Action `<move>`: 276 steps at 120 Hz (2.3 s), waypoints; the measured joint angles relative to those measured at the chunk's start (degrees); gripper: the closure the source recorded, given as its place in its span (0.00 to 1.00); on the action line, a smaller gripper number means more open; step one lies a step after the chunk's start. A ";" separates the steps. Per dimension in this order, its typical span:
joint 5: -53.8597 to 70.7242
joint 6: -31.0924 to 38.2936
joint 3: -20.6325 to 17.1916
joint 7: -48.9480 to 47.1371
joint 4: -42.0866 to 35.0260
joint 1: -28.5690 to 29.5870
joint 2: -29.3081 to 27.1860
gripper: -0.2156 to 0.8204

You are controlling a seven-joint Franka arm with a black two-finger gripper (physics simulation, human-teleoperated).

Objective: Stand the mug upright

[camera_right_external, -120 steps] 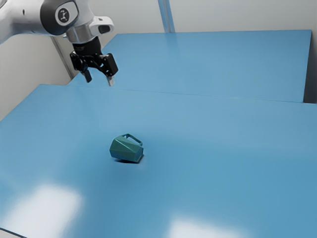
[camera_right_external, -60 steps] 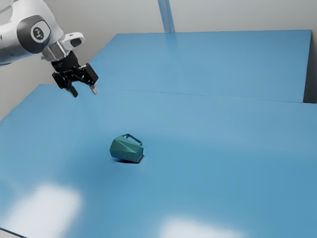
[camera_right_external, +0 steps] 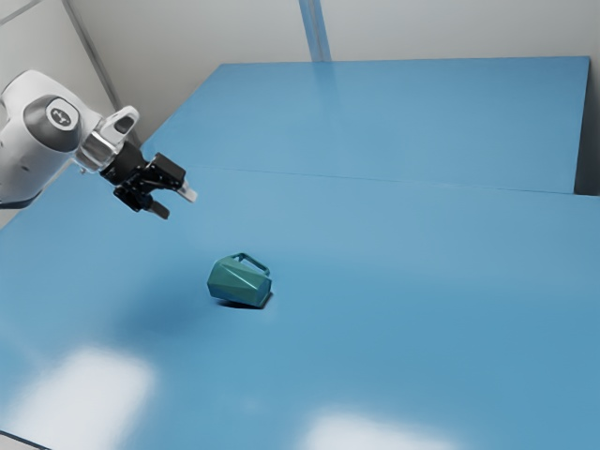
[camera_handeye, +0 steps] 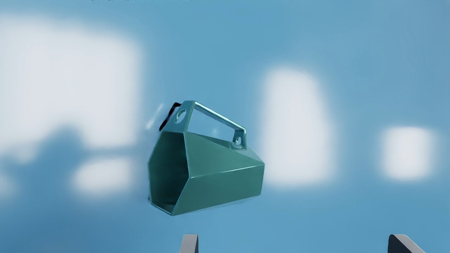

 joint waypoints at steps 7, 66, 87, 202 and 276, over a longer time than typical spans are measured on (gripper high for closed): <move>-2.51 1.18 0.21 2.18 -1.61 0.50 0.08 0.23; -19.93 7.76 1.20 19.18 -12.02 3.07 4.11 0.23; -21.16 7.93 1.22 21.91 -12.09 3.87 5.74 0.22; -23.77 8.01 1.20 27.05 -11.56 1.08 10.99 0.22; -30.53 7.02 0.95 32.10 -11.34 -2.28 13.95 0.23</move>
